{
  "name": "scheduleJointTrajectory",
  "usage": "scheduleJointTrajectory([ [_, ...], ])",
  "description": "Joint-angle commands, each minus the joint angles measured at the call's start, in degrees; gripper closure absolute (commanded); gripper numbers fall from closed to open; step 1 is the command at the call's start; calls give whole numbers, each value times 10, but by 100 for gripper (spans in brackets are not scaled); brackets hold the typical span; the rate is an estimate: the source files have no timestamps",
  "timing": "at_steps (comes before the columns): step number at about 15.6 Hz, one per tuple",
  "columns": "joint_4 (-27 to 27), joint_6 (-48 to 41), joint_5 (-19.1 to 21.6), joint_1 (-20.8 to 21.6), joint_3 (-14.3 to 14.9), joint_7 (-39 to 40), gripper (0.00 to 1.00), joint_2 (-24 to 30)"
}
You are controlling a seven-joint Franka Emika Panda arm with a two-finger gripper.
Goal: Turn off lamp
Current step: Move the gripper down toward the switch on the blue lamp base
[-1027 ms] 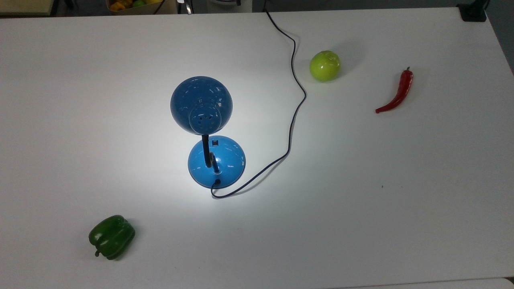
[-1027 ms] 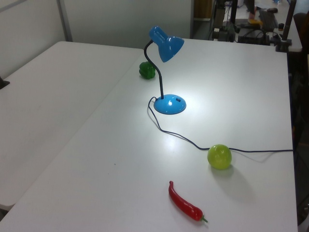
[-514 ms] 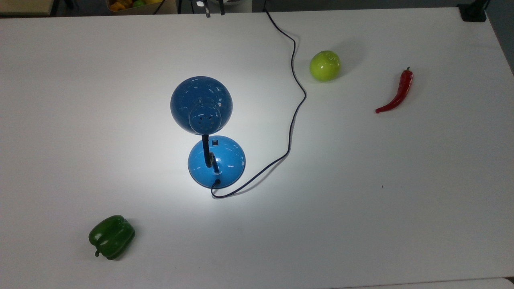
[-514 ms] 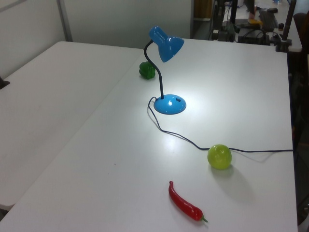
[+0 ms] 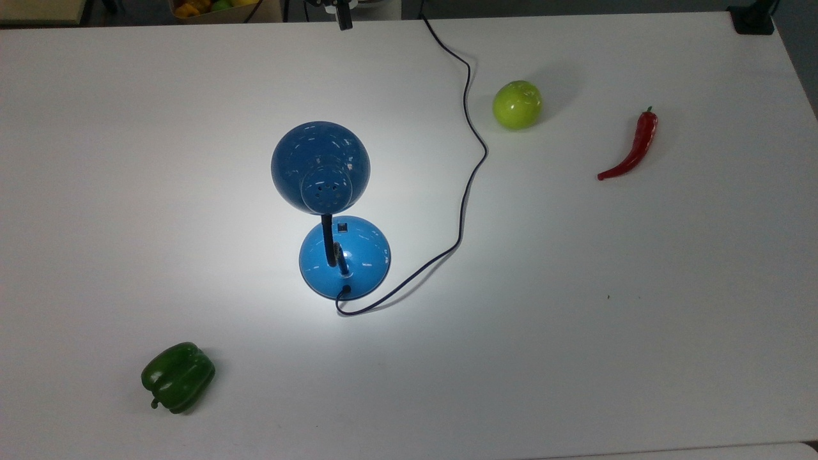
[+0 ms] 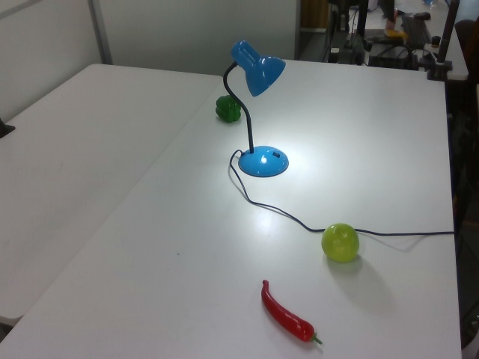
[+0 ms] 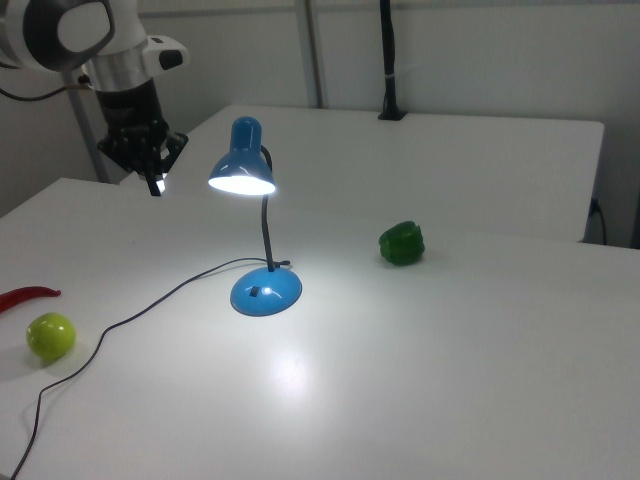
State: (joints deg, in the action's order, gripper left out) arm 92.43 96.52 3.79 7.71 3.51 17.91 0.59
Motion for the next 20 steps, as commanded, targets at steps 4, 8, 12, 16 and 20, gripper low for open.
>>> scheduleJointTrajectory([
  [4, 31, -13, 13, 5, -3, -36, 100, 10],
  [8, 61, -13, 10, 7, -3, -44, 100, 9],
  [12, 95, -4, 8, 5, -3, -45, 99, 5],
  [16, 126, 34, 6, 2, 0, -45, 99, 0],
  [20, 184, 138, -17, 6, 0, -103, 99, -5],
])
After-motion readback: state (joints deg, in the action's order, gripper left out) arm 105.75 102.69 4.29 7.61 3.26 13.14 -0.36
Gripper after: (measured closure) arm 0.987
